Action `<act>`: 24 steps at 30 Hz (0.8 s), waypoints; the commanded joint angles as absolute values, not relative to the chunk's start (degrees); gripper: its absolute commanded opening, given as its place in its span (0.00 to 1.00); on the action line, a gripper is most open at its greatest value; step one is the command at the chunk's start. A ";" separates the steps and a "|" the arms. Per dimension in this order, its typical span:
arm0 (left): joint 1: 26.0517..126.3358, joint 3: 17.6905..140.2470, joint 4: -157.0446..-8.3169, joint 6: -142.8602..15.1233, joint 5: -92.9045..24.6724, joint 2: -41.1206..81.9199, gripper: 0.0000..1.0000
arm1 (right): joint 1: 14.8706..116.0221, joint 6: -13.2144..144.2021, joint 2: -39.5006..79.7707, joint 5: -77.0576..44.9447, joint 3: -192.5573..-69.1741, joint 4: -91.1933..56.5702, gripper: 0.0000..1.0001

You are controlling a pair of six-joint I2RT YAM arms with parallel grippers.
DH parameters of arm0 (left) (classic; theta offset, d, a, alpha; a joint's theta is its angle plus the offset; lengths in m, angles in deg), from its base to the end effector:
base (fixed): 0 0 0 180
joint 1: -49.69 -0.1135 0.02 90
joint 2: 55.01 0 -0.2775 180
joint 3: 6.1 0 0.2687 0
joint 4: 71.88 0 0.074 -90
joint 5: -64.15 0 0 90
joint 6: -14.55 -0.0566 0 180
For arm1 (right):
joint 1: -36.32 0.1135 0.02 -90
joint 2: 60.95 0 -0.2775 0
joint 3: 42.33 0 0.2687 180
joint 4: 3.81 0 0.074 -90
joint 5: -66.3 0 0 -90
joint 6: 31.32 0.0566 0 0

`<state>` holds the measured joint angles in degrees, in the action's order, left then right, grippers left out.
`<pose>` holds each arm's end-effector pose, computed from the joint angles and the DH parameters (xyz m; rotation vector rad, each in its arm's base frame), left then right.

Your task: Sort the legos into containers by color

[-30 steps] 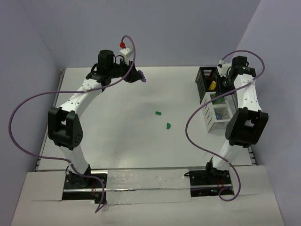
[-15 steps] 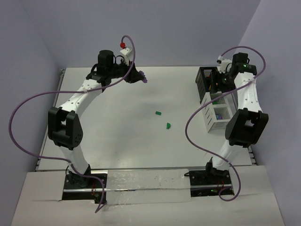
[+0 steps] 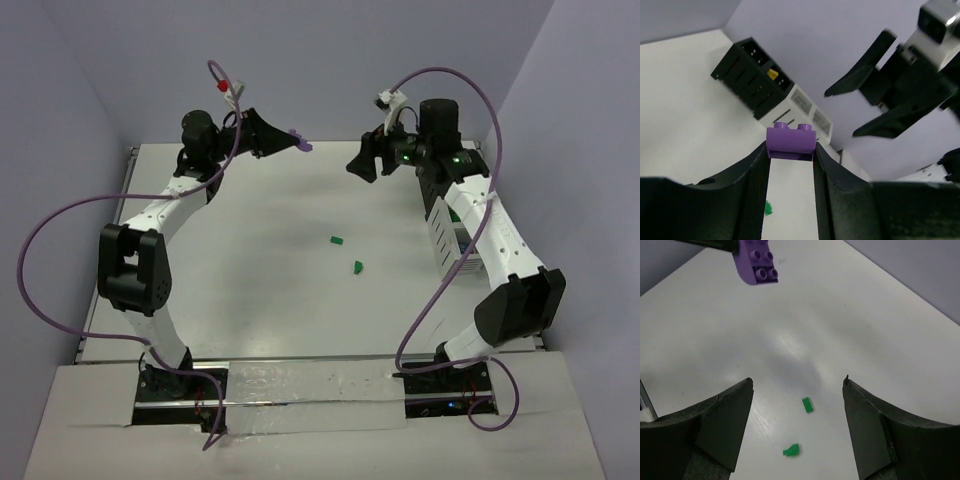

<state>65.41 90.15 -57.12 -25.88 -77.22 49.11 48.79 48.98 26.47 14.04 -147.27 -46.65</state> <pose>0.4331 -0.1678 0.3589 0.3427 1.6757 -1.5237 0.3549 0.1140 0.4208 -0.7825 1.8174 0.6904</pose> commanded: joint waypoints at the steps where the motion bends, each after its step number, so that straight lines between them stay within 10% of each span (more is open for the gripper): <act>1: 61.83 87.16 -35.84 -2.79 -76.09 50.95 0.00 | 52.57 52.40 26.40 12.87 -144.60 -29.11 0.79; 24: 60.75 85.84 -18.60 8.29 -80.22 53.23 0.00 | 64.30 44.41 35.67 10.71 -145.34 -8.03 0.79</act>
